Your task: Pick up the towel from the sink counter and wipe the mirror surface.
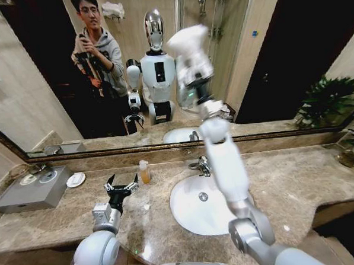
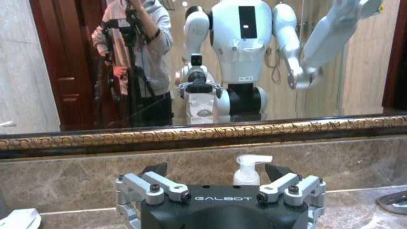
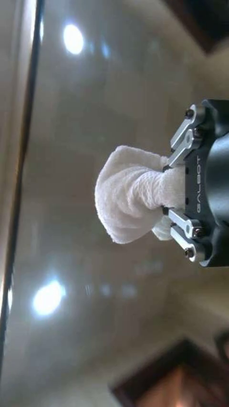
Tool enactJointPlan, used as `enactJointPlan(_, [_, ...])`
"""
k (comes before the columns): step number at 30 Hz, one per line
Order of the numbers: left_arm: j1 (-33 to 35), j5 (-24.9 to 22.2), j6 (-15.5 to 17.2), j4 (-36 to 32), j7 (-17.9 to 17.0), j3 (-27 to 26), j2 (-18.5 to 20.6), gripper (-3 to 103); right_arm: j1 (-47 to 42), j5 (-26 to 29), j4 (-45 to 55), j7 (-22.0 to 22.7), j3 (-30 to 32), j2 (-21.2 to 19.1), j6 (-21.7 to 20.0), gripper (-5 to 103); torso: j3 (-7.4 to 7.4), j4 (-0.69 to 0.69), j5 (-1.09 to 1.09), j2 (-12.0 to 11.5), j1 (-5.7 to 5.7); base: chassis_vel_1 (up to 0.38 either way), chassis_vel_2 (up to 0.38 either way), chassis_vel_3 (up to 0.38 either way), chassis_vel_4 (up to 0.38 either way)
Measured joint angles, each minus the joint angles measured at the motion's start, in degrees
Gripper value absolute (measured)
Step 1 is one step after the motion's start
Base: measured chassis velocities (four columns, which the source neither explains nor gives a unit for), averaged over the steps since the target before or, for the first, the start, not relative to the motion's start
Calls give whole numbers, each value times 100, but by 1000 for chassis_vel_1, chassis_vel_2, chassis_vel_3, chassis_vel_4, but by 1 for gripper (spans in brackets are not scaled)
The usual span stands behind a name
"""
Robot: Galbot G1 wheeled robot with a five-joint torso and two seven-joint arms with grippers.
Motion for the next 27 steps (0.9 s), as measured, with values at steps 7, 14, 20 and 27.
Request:
enactJointPlan(7, [0,0,0,0,0,-1,0,100,630,175,-225,30,-90,-2,-226,19,0,1,0,0,0,0,0,0,0])
enactJointPlan(14, [0,0,0,0,0,0,0,100,1150,-237,-644,-92,-1110,1,-300,19,-2,2,-2,2,-2,0,0,0,0])
enactJointPlan(20, [0,0,0,0,0,0,0,100,1291,-397,-979,-187,-1737,2,-299,19,-4,1,0,4,-4,0,0,0,0])
enactJointPlan(27, [0,0,0,0,0,0,0,100,1245,-335,-1048,-324,-2280,6,-299,19,0,12,-5,2,-1,0,0,0,0])
